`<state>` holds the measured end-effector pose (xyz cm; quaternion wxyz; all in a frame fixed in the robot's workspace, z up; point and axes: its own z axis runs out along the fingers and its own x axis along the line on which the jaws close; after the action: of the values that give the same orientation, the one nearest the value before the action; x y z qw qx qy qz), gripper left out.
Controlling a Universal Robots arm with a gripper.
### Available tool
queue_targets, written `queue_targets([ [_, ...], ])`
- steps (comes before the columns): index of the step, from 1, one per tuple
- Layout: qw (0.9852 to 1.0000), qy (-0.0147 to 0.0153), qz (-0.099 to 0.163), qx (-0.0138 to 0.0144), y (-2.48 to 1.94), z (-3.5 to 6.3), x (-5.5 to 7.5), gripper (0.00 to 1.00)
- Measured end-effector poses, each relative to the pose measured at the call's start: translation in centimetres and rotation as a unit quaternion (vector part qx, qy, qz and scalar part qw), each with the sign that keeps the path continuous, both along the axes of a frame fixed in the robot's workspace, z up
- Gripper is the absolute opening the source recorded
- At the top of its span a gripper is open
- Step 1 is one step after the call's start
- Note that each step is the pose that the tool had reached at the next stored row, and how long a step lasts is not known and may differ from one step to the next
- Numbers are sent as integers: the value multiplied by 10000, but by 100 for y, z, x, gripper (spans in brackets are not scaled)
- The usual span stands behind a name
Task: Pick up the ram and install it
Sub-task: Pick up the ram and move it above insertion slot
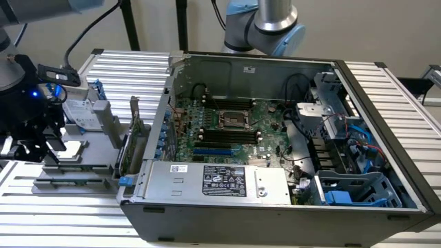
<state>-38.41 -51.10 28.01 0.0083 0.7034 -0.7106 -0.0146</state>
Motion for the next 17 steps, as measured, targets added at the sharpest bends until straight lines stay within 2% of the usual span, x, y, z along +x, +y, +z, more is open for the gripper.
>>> queue_targets([
  [17, 9999, 7, 105, 0, -51, -310, 17, 36],
])
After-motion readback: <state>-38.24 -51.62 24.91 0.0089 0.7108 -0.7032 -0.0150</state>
